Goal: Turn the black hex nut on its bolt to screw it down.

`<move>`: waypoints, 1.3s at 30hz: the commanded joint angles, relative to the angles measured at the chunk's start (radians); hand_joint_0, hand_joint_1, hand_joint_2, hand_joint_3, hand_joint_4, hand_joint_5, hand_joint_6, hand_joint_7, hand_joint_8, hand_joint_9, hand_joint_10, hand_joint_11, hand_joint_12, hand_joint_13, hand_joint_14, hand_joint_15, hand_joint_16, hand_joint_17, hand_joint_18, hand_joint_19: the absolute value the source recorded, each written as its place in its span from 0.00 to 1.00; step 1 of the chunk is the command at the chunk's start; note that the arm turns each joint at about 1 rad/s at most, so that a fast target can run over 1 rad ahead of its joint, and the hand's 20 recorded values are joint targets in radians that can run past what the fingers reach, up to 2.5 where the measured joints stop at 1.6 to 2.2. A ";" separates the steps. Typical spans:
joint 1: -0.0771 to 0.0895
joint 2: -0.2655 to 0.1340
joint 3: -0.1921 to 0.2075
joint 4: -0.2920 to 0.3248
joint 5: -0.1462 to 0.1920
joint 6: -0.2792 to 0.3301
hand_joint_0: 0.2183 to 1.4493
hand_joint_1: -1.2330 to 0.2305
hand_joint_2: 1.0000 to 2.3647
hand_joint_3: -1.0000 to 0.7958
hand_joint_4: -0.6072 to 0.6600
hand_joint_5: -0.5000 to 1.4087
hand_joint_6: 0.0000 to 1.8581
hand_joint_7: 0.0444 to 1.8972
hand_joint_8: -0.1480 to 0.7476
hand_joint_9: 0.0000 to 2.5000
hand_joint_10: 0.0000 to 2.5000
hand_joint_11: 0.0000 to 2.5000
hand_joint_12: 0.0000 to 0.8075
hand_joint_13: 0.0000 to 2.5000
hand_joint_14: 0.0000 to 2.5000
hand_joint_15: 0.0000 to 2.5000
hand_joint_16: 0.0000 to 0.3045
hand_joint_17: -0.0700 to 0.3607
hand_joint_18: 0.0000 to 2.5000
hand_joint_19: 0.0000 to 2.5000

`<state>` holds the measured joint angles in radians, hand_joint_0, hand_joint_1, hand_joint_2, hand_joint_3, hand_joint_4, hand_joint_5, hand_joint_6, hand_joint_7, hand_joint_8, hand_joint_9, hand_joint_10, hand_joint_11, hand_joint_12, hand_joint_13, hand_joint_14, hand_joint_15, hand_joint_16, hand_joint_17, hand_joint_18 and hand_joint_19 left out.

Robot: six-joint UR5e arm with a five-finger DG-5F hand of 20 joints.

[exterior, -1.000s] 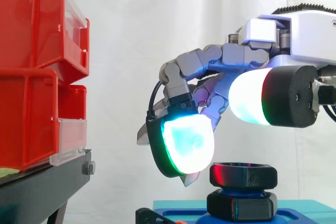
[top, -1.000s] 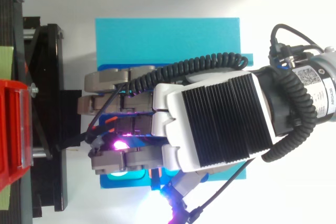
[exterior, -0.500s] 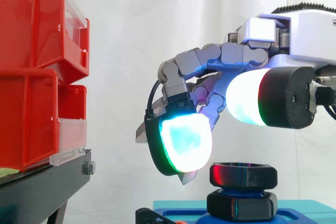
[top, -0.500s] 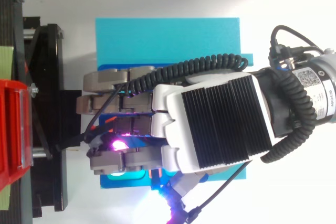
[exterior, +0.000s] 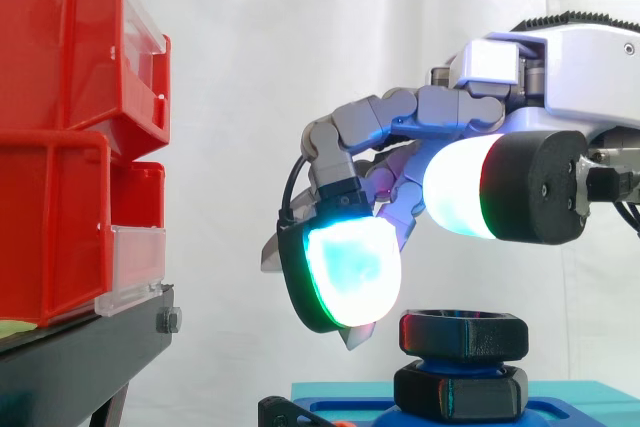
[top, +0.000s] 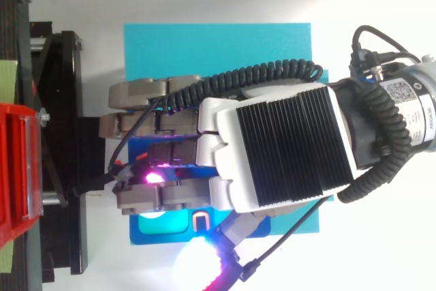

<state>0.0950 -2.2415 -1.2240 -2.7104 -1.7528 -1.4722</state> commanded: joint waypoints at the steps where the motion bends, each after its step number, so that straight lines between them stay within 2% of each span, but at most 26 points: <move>1: -0.001 0.000 0.000 -0.020 -0.001 0.004 0.22 0.66 0.00 0.28 0.59 0.26 0.27 0.72 0.51 0.42 0.01 0.13 0.50 0.24 0.00 0.08 0.18 0.45 0.14 0.14; 9: -0.003 -0.001 0.000 -0.011 0.004 0.010 0.22 0.65 0.00 0.28 0.59 0.26 0.27 0.71 0.51 0.42 0.01 0.12 0.50 0.24 0.00 0.08 0.18 0.45 0.14 0.14; 11: -0.001 -0.040 0.003 0.003 0.003 0.013 0.22 0.65 0.00 0.28 0.59 0.26 0.27 0.71 0.51 0.42 0.01 0.13 0.50 0.24 0.00 0.08 0.18 0.45 0.14 0.14; 13: -0.005 -0.043 0.008 0.014 -0.001 0.023 0.22 0.65 0.00 0.28 0.59 0.26 0.27 0.71 0.52 0.42 0.01 0.12 0.50 0.24 0.00 0.08 0.18 0.45 0.14 0.14; 16: 0.005 -0.041 0.012 0.021 0.004 0.035 0.22 0.65 0.00 0.28 0.59 0.26 0.27 0.70 0.51 0.41 0.01 0.12 0.50 0.24 0.00 0.08 0.18 0.45 0.14 0.14; 17: 0.006 -0.041 0.031 0.008 0.004 0.033 0.22 0.65 0.00 0.28 0.59 0.26 0.27 0.70 0.51 0.41 0.01 0.12 0.50 0.24 0.00 0.08 0.18 0.45 0.14 0.14; 19: 0.006 -0.041 0.035 -0.008 0.003 0.033 0.22 0.65 0.00 0.28 0.60 0.26 0.27 0.70 0.52 0.41 0.01 0.12 0.50 0.24 0.00 0.08 0.18 0.45 0.14 0.14; 33: -0.001 -0.041 0.035 -0.026 -0.007 0.027 0.22 0.65 0.00 0.28 0.58 0.26 0.27 0.73 0.52 0.42 0.01 0.13 0.50 0.25 0.00 0.08 0.18 0.45 0.14 0.14; 39: -0.001 -0.041 0.035 -0.034 -0.028 -0.013 0.23 0.65 0.00 0.28 0.58 0.26 0.27 0.74 0.52 0.43 0.01 0.13 0.49 0.25 0.00 0.08 0.18 0.44 0.14 0.14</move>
<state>0.0939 -2.2825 -1.1889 -2.7378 -1.7710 -1.4633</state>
